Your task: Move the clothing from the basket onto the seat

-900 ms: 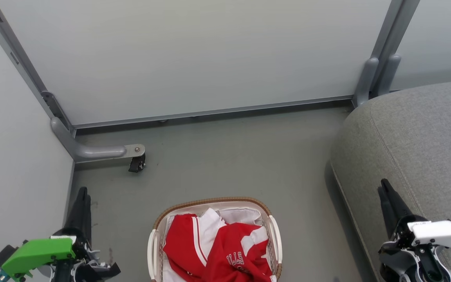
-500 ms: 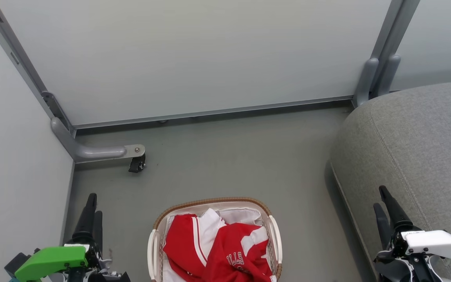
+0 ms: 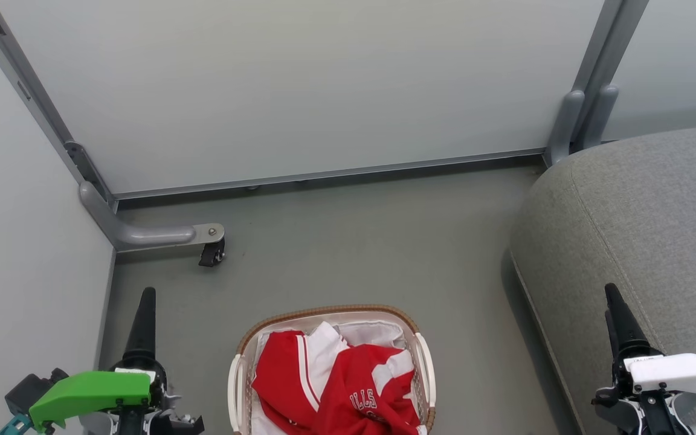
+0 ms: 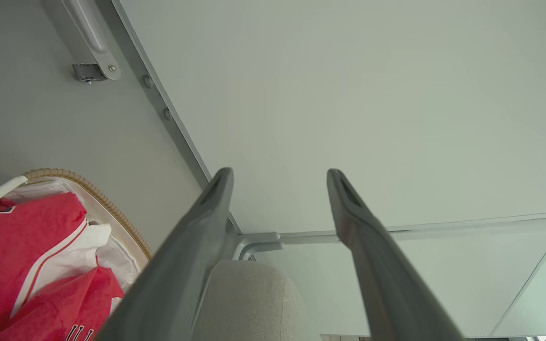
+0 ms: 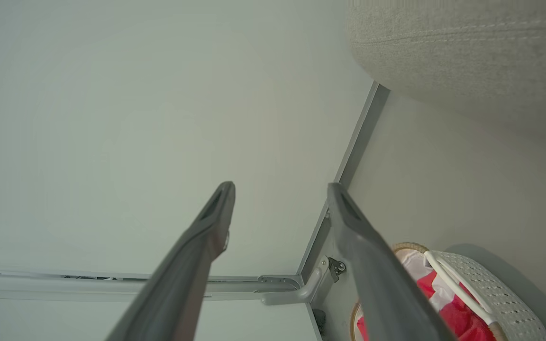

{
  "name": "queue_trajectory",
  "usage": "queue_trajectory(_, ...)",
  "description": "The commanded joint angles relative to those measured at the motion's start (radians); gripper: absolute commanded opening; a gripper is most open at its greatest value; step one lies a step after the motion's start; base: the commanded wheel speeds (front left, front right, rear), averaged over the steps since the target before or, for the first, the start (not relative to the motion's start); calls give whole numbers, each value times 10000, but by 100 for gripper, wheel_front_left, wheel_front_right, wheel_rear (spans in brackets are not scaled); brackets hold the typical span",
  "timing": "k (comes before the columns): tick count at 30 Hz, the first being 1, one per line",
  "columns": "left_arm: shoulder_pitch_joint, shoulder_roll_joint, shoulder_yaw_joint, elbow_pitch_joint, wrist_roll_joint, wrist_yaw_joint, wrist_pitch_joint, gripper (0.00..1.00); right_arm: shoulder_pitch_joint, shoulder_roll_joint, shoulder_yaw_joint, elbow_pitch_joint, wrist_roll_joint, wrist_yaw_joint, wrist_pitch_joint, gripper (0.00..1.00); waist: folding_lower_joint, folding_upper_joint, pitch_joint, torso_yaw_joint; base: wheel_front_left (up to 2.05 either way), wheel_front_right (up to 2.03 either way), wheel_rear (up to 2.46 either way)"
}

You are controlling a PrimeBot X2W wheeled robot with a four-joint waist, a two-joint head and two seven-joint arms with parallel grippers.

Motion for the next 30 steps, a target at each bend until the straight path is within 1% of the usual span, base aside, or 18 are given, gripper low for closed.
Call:
queue_trajectory(1,-141,51,-52,-246,369,-16,-121,100,-138,-91,-78,-212,-390,1,-117,100,0,0,-2,1,0,0,0)
queue_trajectory(9,-192,63,-178,-584,1998,8,-427,100,-157,-108,-142,-773,-2294,1,-425,100,0,0,-5,19,0,0,0)
queue_trajectory(15,-200,71,-413,-829,3421,178,-640,100,-69,-119,-137,-1115,-3665,1,-645,100,0,0,-2,43,0,0,0)
queue_trajectory(20,-178,78,-610,-972,4529,332,-819,100,31,-123,121,-1272,-4863,1,-813,100,0,0,1,46,0,0,0)
queue_trajectory(26,-137,84,-857,-1044,5739,410,-1006,100,145,-134,335,-1297,-5870,2,-1006,100,0,0,-5,57,0,0,0)
queue_trajectory(30,-76,89,-989,-1007,6321,450,-1127,100,182,-139,422,-1228,-6451,2,-1125,100,0,0,-13,74,0,0,0)
